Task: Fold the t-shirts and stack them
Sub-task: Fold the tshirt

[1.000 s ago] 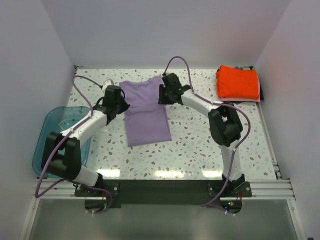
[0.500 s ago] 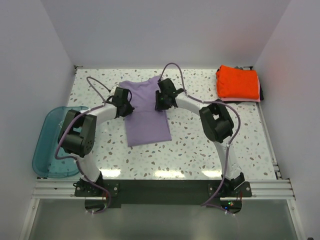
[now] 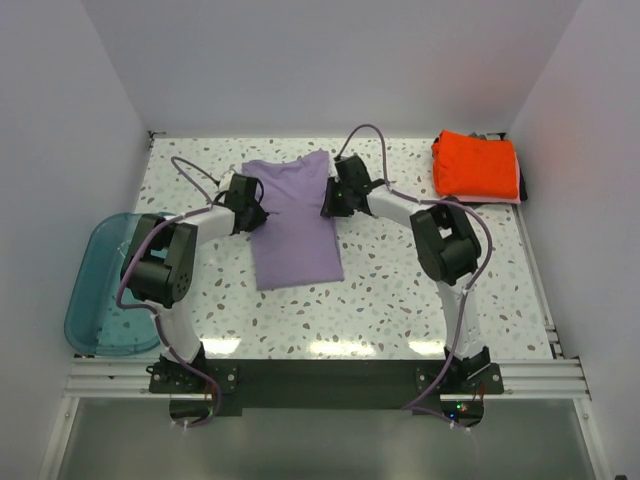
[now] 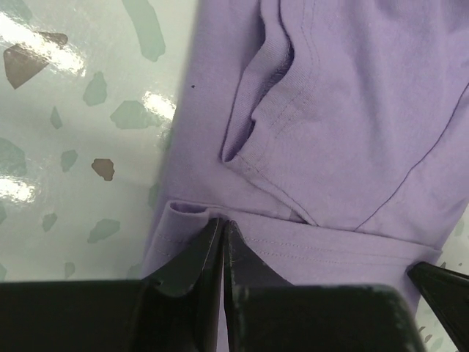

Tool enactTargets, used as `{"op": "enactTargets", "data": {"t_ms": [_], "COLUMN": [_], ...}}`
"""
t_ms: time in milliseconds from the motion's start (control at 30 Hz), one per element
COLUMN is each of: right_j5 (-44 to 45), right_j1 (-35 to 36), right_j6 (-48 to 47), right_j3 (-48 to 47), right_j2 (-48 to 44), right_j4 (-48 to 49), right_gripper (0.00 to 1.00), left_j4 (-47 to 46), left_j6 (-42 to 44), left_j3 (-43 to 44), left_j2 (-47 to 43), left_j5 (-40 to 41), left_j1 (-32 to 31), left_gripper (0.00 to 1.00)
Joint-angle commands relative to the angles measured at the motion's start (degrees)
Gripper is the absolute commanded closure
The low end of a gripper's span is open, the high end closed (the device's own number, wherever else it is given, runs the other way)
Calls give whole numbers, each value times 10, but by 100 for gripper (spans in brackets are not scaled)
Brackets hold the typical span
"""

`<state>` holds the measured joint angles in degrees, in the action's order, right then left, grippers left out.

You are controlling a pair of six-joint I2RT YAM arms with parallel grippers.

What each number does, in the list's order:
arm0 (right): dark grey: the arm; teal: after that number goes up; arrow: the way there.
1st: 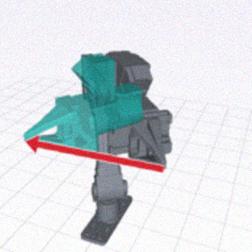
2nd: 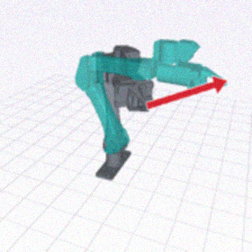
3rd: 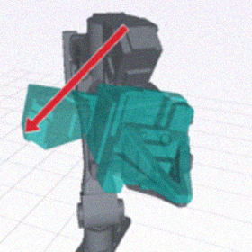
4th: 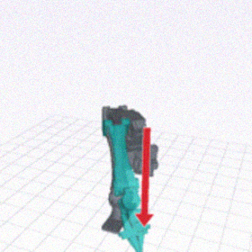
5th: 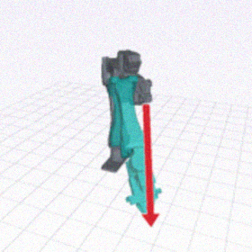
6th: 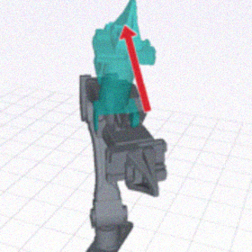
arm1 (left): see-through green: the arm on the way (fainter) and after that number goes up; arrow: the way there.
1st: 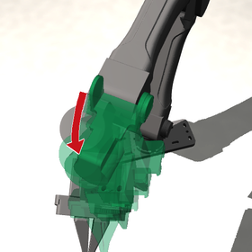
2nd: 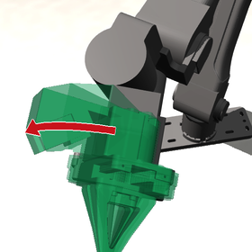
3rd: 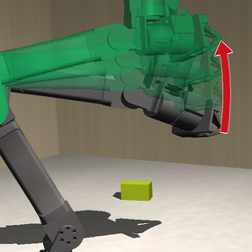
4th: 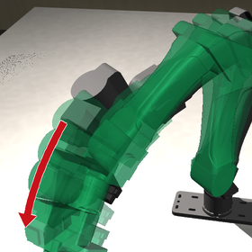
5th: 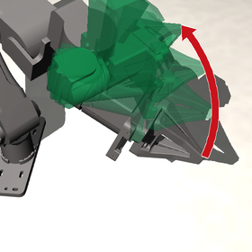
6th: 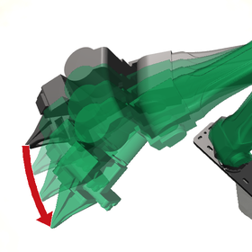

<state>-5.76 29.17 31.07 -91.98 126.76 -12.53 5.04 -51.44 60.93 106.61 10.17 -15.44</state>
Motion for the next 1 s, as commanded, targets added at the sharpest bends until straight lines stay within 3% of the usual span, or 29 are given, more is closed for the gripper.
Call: {"op": "enactTargets", "data": {"t_ms": [0,367,567,700,833,967], "right_j5": [16,17,36,56,59,58], "right_j1": [-7,-5,-7,-7,-3,13], "right_j6": [0,7,1,-16,-30,-35], "right_j3": [58,211,207,198,231,309], "right_j2": [-23,-135,-182,-232,-286,-341], "right_j4": [-33,15,-22,-69,-93,-87], "right_gripper": [75,76,67,49,46,45], "left_j4": [13,-35,8,57,158,178], "left_j6": [7,-14,52,71,34,2], "left_j3": [-27,-172,-95,-63,-83,-163], "left_j2": [-8,-111,-142,-192,-239,-316], "left_j5": [4,-13,1,31,64,71], "left_j1": [3,-34,-17,-16,-23,-79], "left_gripper": [90,89,75,50,47,43]}}
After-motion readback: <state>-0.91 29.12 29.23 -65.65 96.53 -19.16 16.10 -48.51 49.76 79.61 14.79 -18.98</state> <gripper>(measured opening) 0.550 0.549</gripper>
